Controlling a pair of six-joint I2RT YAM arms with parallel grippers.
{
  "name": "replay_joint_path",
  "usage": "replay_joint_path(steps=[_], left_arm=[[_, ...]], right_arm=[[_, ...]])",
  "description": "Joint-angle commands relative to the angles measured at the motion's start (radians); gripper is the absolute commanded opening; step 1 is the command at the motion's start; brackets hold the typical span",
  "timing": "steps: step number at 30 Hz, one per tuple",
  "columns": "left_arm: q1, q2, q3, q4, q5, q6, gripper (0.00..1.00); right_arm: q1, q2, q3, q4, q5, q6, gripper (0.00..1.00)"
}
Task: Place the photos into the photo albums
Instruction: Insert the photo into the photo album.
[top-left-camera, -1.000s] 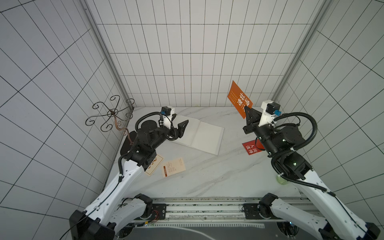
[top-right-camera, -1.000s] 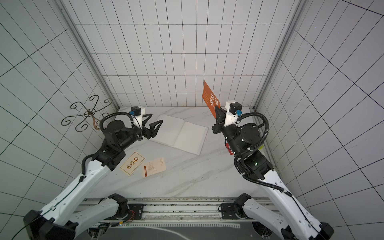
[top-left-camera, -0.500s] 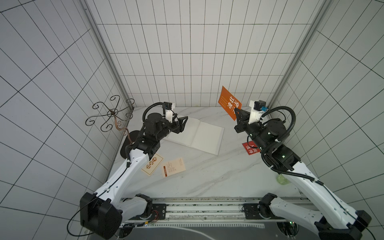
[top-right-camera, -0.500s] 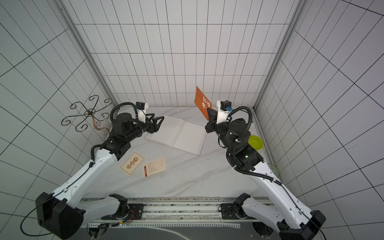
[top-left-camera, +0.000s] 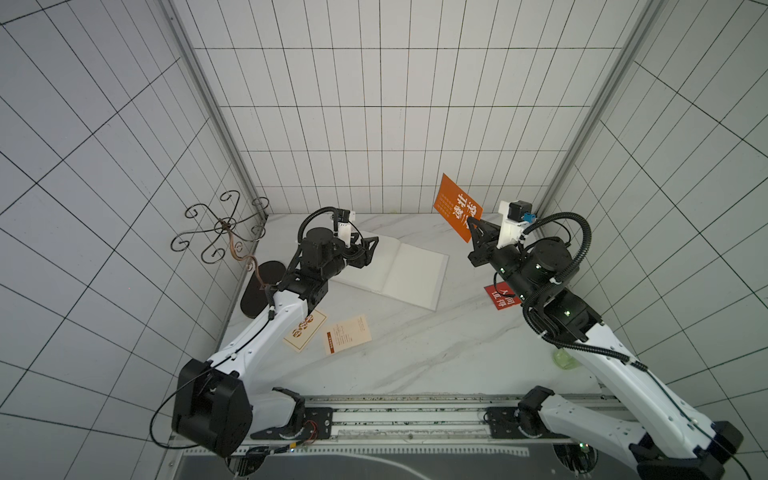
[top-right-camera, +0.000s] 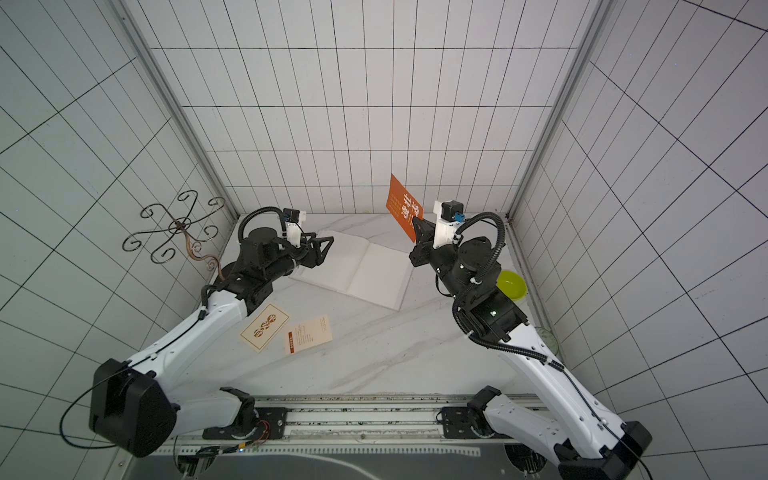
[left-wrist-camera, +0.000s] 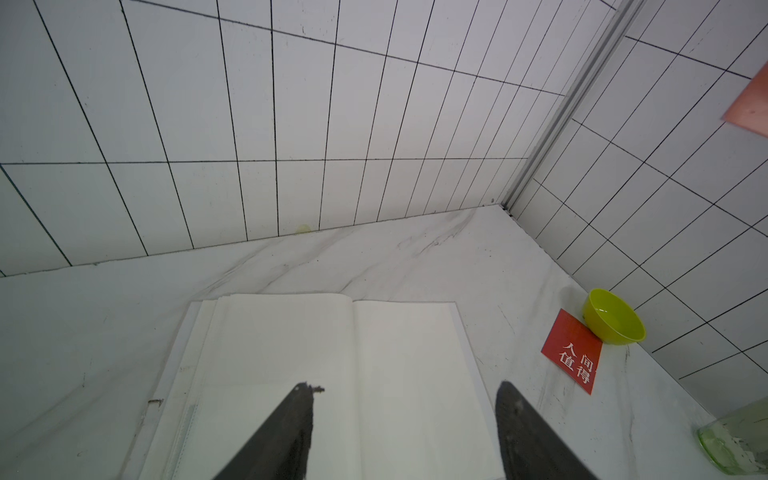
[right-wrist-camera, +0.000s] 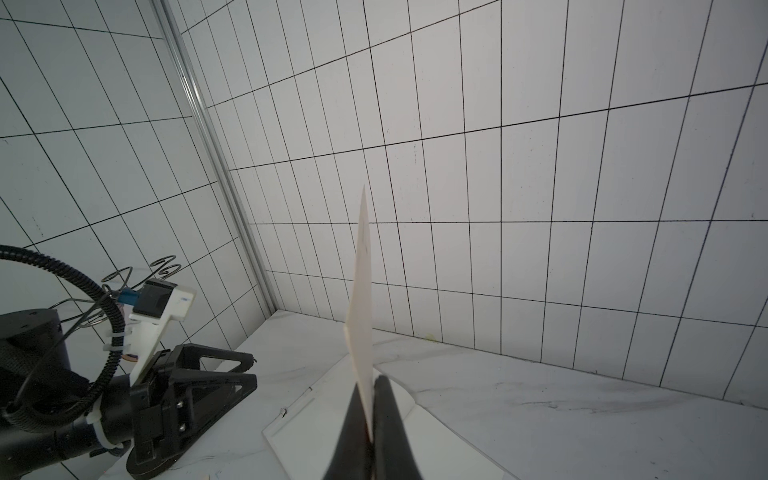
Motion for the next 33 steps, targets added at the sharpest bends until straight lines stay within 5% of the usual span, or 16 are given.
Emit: replay_joint_path(steps=[1,10,17,33], left_arm=[[0.004,0.047,-0.004,0.024,-0.008,-0.029,0.68],[0.015,0.166,0.044,0.021,-0.017,-0.004,0.67],[0.063,0.288,0.063,0.024,0.097,-0.093,0.67],[0.119,0.546,0.193,-0.152,0.145,-0.187,0.63]], right_arm=[[-0.007,0.015,-0.045,0.02,-0.02,0.067,0.0],[-0.01,0.082,-0.1,0.08,-0.083,0.161,0.0],[-0.01,0.147,-0.105,0.137,-0.111,0.179,0.0],[-0.023,0.322,-0.102,0.191,-0.143,0.32,0.0]])
